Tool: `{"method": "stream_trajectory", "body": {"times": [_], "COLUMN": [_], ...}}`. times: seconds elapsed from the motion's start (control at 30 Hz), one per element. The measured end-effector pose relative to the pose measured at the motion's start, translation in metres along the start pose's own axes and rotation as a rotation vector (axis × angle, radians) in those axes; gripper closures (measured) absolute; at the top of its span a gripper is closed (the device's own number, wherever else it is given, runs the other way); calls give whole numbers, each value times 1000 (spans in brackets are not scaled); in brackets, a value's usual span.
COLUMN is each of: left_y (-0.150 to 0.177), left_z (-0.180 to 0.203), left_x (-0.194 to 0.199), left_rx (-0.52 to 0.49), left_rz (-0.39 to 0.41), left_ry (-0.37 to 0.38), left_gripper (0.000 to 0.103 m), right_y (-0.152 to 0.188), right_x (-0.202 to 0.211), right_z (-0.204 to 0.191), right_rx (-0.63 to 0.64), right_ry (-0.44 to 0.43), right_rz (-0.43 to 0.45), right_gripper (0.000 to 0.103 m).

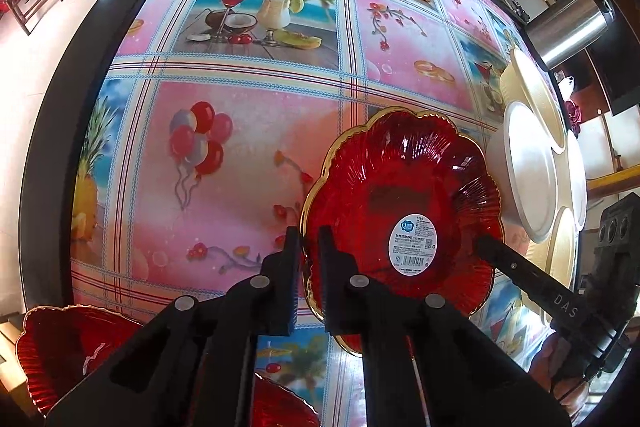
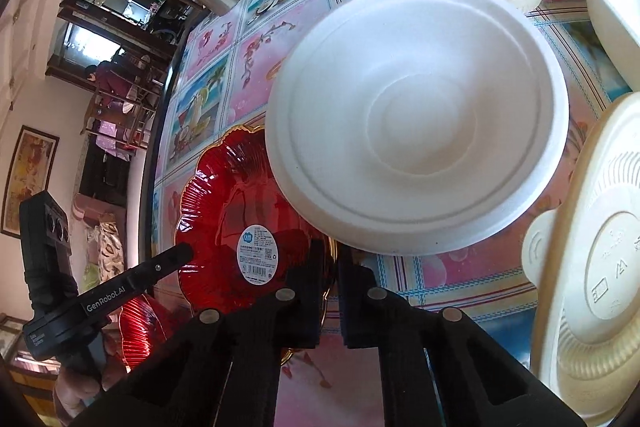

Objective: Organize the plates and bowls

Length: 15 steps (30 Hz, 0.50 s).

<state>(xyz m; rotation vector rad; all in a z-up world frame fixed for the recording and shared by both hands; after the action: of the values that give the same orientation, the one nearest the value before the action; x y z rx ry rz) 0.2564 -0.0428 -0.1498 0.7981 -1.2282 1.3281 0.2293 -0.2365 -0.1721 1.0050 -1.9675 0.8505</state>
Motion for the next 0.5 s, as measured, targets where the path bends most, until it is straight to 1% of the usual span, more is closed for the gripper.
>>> {"method": "stream_trajectory", "body": {"times": [0.13, 0.33, 0.5], "left_y": [0, 0, 5], "left_z": [-2, -3, -7], "left_x": [6, 31, 55], "left_rx": [12, 12, 13], "left_rz": [10, 49, 82], "left_ry": [16, 22, 18], "left_gripper": [97, 97, 97], "right_y": [1, 4, 6], "right_x": [4, 16, 31], "right_z": [-3, -9, -24], "right_rx": [16, 24, 45], "right_ry": [13, -8, -30], "right_rz": [18, 34, 58], "right_gripper": [97, 97, 97]}}
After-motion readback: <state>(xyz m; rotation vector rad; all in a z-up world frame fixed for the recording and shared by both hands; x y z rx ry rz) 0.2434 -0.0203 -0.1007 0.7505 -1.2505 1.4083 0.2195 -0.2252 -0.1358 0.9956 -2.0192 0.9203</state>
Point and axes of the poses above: each gripper's, at about its wrist camera, not at the fingertips, and x roughly against the way its jaws point, z to its right, y to its underside, the point moved 5 cm from there along -x, roughly the way its jaws point
